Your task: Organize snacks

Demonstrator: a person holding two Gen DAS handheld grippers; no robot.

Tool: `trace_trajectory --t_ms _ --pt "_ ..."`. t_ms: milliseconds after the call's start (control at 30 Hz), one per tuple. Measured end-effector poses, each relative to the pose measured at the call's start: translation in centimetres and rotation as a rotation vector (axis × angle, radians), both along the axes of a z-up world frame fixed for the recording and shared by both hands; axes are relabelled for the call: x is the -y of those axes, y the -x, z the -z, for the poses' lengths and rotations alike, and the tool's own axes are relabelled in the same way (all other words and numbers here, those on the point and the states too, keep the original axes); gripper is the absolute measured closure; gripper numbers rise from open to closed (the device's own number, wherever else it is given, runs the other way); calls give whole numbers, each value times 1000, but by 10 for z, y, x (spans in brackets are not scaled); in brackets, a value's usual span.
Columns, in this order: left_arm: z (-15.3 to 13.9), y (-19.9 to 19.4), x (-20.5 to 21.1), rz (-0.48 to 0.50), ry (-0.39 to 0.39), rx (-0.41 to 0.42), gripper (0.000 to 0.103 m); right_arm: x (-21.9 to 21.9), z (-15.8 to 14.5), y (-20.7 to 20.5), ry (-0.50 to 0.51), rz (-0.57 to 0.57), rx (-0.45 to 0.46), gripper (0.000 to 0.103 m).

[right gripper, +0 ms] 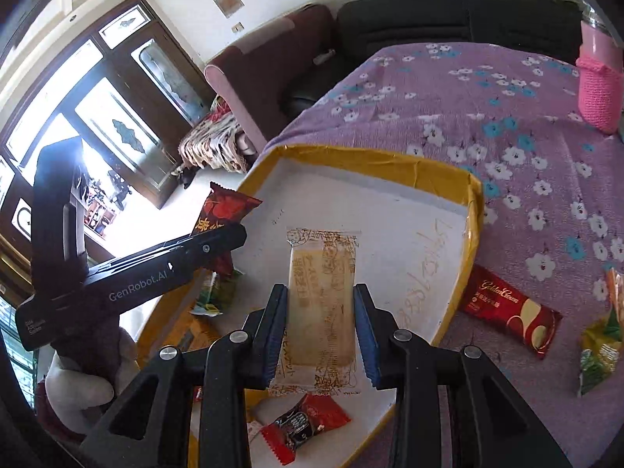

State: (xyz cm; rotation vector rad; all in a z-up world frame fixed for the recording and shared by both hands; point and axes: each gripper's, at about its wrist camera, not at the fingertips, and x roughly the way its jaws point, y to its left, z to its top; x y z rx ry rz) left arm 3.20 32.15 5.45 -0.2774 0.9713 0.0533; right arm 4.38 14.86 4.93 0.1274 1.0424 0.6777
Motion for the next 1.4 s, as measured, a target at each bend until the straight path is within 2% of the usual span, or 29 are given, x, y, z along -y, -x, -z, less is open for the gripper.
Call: trace_trajectory --t_ms 133,300,400,533,600,667,767,833,900,967,1100,1167,1233,1267,1333,1400 --pt "16 -11 -2 0 21 -45 68 -9 14 -4 32 -27 -7 69" --pt "22 -14 -6 -15 32 -66 67 -19 14 1 68 -61 35 65" --pt "23 -13 -5 -23 37 -88 67 -20 11 2 40 -71 26 64" --pt "10 -1 -1 -25 38 -78 67 -8 -3 10 9 -57 47 63" --pt "-2 11 1 -17 49 -47 65 3 -15 15 -8 -42 68 63" --pt "-21 29 4 -15 49 2 59 19 -28 21 -31 -22 89 61" --pt "-49 58 9 -11 72 101 42 52 -47 28 -54 27 127 60" --pt "-66 83 12 -14 120 181 31 81 -57 30 -55 80 150 56" --pt "-73 104 15 -19 197 227 29 111 -60 28 -39 141 160 53" --pt "-69 120 22 -16 270 218 29 140 -57 23 -8 211 159 52" --pt "-50 139 42 -1 329 186 29 174 -38 9 52 295 123 52" --pt "-41 144 52 -3 323 176 29 173 -26 1 87 302 110 52" --pt "-35 146 62 -22 273 161 29 168 -13 -7 115 302 91 53" --pt "-32 147 66 -18 272 151 29 166 -6 -11 130 299 78 54" --pt "-28 145 73 0 287 138 29 161 8 -16 187 313 62 58" --pt "-27 147 81 12 271 138 29 158 21 -17 244 314 46 68"
